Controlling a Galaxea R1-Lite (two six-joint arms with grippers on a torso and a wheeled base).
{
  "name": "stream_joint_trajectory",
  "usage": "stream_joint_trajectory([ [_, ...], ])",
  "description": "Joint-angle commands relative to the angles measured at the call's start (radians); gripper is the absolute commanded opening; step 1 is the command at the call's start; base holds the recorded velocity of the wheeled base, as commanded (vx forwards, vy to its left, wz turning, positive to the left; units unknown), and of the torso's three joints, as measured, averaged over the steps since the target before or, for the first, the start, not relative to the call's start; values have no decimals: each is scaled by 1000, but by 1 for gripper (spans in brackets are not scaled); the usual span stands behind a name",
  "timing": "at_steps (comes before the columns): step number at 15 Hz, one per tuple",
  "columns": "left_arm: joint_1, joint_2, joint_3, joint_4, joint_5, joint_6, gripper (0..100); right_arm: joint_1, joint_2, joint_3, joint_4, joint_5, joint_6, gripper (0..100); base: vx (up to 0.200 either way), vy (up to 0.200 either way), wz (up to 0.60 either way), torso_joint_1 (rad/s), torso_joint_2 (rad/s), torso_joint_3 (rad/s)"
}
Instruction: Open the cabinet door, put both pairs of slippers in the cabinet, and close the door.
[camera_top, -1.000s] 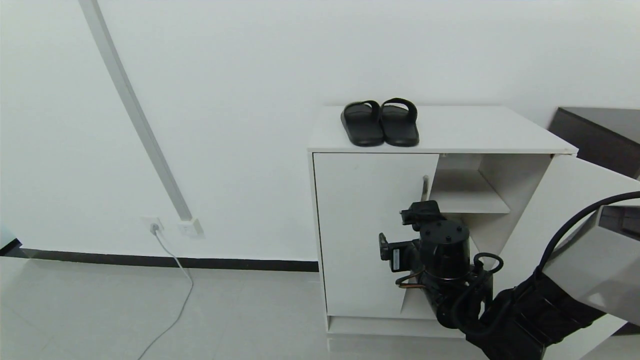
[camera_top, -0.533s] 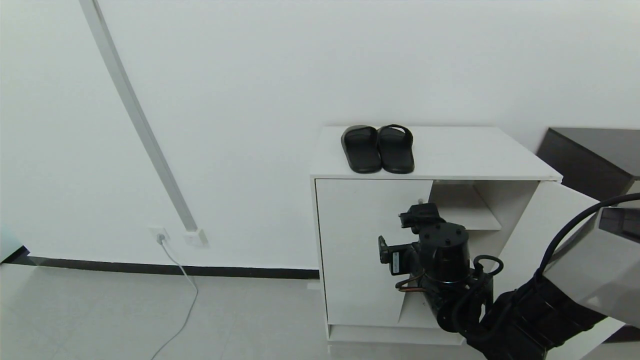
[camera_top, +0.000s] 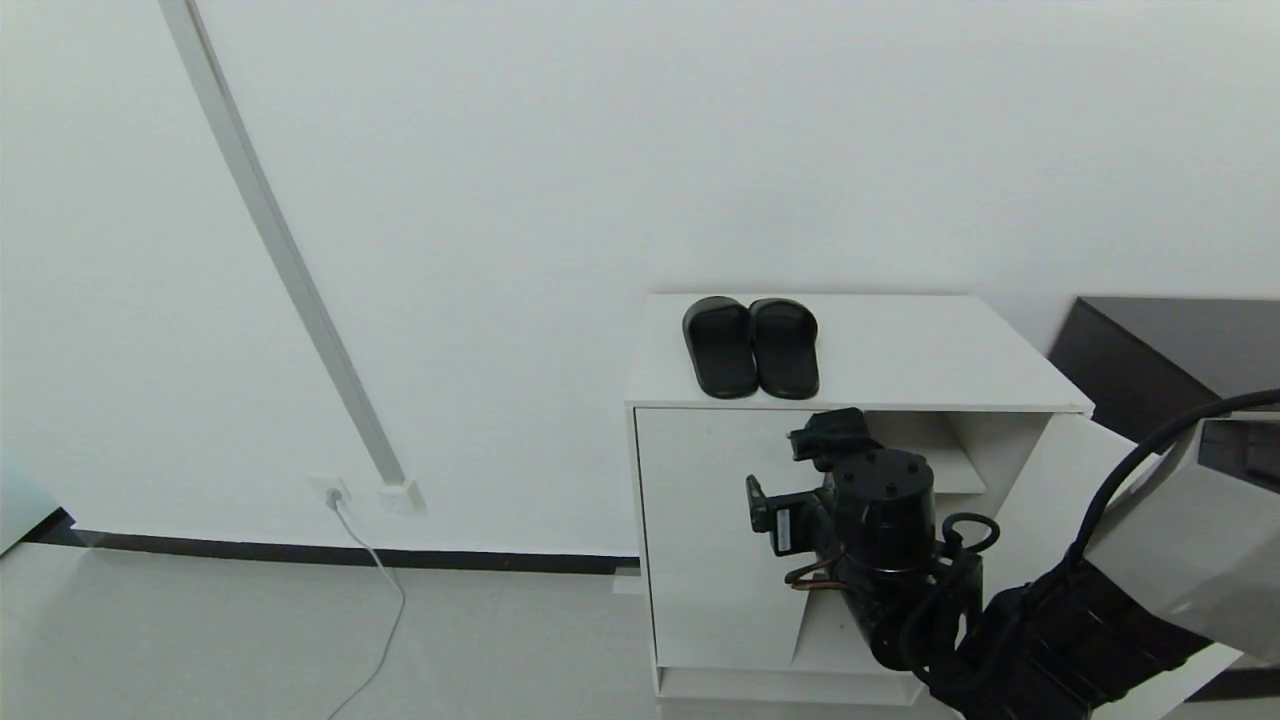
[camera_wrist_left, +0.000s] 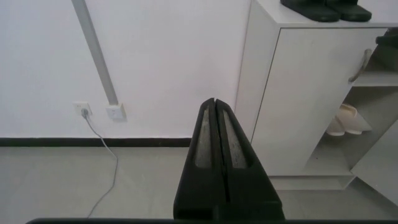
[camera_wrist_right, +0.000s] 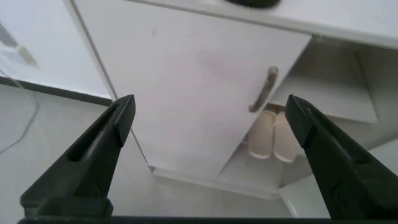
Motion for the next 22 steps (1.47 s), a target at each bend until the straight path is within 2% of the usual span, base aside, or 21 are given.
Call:
stream_joint_trajectory([
  [1, 0, 0, 1, 0, 1, 0, 0, -2, -24, -37, 33, 19, -17, 100, 0, 0, 0, 217, -456, -251],
  [3, 0, 0, 0, 0, 1, 0, 0, -3, -67, -172, 269, 21, 33, 100, 0, 0, 0, 190, -408, -224],
  [5, 0, 0, 0, 0, 1, 0, 0, 0, -113, -290, 520, 19, 166, 100, 0, 0, 0, 136, -276, -146],
  [7, 0, 0, 0, 0, 1, 0, 0, 3, -135, -334, 612, 11, 226, 100, 0, 0, 0, 16, -25, -13],
  [10, 0, 0, 0, 0, 1, 1, 0, 1, -129, -328, 600, 2, 229, 100, 0, 0, 0, 0, 0, 0],
  [14, 0, 0, 1, 0, -1, 1, 0, 1, -69, -316, 497, -35, 201, 100, 200, 0, 0, 0, 2, 4],
  [22, 0, 0, 0, 0, -2, 1, 0, -2, -41, -319, 494, -35, 200, 100, 200, 0, 0, 18, 1, -1],
])
